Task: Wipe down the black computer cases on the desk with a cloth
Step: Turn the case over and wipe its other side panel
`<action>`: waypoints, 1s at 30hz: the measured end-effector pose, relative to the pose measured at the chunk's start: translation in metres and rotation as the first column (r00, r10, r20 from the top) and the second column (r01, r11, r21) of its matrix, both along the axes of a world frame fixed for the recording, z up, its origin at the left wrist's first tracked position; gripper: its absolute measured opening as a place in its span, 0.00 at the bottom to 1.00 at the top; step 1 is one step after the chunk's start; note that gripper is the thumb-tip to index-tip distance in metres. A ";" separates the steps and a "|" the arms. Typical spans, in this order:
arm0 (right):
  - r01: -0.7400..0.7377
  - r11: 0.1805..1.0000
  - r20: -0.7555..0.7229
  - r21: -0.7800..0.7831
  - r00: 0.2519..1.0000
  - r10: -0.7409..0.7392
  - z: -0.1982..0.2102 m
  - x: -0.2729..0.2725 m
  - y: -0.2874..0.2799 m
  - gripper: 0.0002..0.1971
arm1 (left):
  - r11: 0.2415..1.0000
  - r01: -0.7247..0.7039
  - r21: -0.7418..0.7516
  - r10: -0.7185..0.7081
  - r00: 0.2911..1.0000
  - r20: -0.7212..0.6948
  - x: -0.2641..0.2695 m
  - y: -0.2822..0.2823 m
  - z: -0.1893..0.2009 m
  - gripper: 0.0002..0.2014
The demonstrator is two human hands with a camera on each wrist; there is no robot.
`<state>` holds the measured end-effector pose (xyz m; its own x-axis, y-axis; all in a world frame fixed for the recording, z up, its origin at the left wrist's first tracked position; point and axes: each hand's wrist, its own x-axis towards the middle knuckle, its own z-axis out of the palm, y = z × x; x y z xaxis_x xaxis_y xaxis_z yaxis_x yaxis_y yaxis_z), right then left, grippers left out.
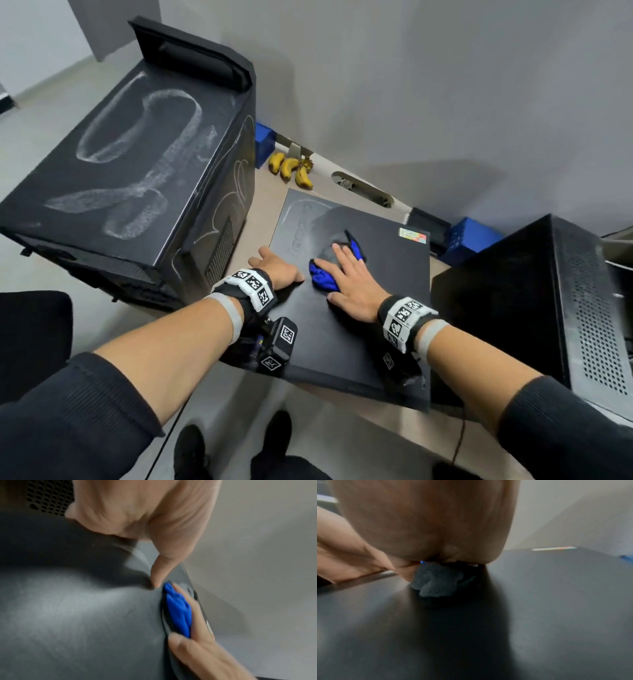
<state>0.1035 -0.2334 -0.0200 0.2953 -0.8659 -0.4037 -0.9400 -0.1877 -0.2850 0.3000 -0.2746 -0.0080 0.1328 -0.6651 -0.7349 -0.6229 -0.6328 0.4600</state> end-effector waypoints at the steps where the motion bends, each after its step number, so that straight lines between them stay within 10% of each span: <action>1: 0.006 1.000 -0.012 0.000 1.000 -0.006 0.001 -0.011 0.003 0.39 | 1.000 -0.013 0.000 0.013 1.000 -0.021 0.004 -0.001 0.001 0.49; 7: 0.208 0.978 -0.095 -0.035 0.973 -0.210 -0.004 -0.006 -0.079 0.41 | 1.000 0.016 -0.009 -0.016 0.996 -0.085 0.018 0.013 -0.014 0.50; 17: -0.026 0.991 -0.075 -0.131 0.997 0.016 -0.017 0.077 -0.175 0.36 | 0.997 0.068 -0.039 -0.070 0.996 -0.053 0.019 0.008 -0.029 0.51; 30: -0.371 0.928 0.089 -0.026 0.924 0.372 -0.005 0.086 -0.016 0.33 | 0.995 0.060 0.085 -0.058 0.998 -0.030 0.043 0.044 -0.016 0.56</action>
